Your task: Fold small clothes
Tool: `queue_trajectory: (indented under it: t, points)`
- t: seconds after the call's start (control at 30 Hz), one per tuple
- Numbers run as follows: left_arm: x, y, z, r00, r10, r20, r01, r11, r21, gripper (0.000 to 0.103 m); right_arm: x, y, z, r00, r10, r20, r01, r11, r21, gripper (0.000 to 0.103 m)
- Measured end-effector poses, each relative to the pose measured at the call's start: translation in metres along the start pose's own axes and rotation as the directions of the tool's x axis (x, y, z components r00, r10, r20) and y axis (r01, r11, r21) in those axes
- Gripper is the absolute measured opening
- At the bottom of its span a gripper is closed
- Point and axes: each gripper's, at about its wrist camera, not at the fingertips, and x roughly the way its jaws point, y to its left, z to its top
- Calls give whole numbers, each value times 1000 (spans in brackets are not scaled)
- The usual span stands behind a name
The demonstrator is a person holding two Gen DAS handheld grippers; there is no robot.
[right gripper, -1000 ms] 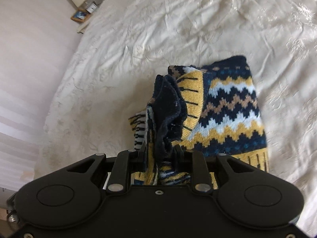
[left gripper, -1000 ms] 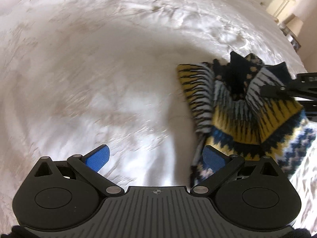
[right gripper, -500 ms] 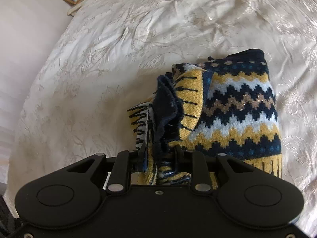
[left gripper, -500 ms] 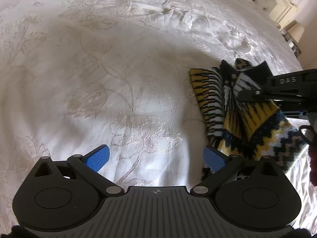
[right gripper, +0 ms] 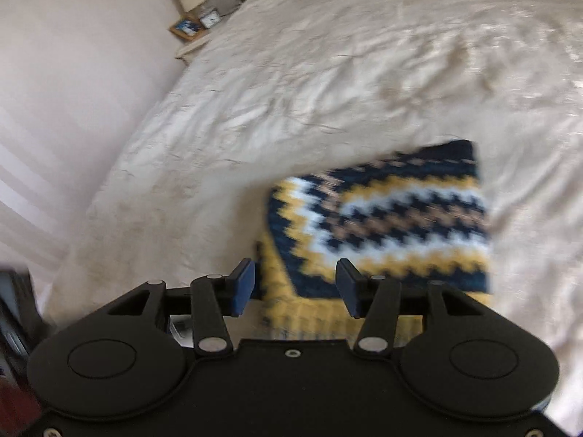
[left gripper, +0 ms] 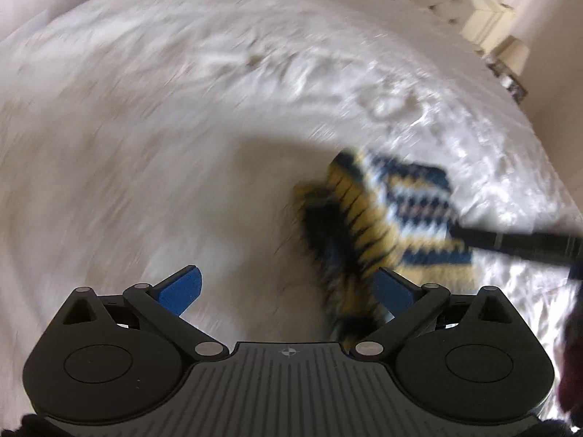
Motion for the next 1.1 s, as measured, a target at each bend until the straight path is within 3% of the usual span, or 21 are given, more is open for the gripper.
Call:
queue_trajectory:
  t: [0.17,0.33,0.43,0.57,0.67,0.87,1.1]
  points:
    - [16,-37,32,999,-49,20,46,995,92,102,-2,-19,-21,999,-39,-34,39,999,25,58]
    - [49,-73,45,996,-85,-21,87,975,206,102,5,-24,-42,996,-44,-81,46,999,16,58]
    - [78,-77,43,996,-42,-75,58,972,228,102,14,-21,-51,993,-33,-114,33,999,2,58]
    - [113,-59,40,987,40,-153,-9,980,197,102,34,-12,-60,985,-17,-174,12,999,-30,58]
    - [129,-36,38,975,-20,-222,42,995,96,103,45,-2,-67,976,-1,-216,-14,998,-68,58]
    - [131,-31,35,975,-30,-218,49,995,82,103,49,9,-77,967,29,-253,-57,993,-106,58]
    - [127,-40,39,979,0,-204,20,995,100,103,23,5,-64,977,31,-213,-58,991,-122,58]
